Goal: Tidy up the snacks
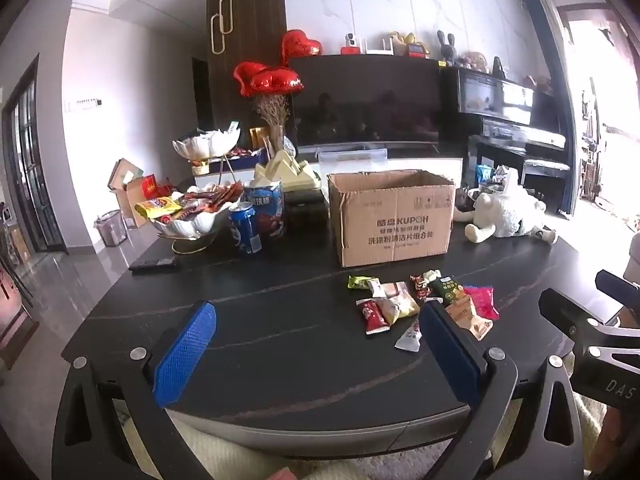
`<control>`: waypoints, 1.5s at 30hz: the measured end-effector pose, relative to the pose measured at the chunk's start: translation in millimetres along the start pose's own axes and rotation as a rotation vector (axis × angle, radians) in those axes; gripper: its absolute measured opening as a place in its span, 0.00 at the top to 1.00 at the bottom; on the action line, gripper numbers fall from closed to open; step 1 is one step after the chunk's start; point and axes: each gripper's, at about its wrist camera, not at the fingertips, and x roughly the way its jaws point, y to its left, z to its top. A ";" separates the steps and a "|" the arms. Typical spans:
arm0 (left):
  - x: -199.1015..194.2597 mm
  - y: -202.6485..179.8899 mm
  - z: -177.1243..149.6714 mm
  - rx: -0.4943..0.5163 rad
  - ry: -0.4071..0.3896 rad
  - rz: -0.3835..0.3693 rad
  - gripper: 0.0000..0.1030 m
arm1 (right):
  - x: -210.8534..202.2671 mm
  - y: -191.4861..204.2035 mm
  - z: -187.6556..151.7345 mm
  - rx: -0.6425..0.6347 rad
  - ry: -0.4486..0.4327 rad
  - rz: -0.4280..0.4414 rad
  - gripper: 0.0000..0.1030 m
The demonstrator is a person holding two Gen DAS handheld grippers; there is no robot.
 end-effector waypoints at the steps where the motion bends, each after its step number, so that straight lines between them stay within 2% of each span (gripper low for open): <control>1: -0.9 3.0 4.2 0.000 -0.004 0.004 0.00 | 0.4 0.1 -0.2 0.001 -0.001 -0.001 0.00; 9: -17.1 7.3 6.5 -0.009 -0.064 0.035 0.00 | -6.5 0.7 1.4 0.003 -0.017 -0.004 0.00; 45: -29.0 4.5 6.9 -0.002 -0.105 0.021 0.00 | -18.1 0.9 5.9 0.009 -0.049 -0.004 0.00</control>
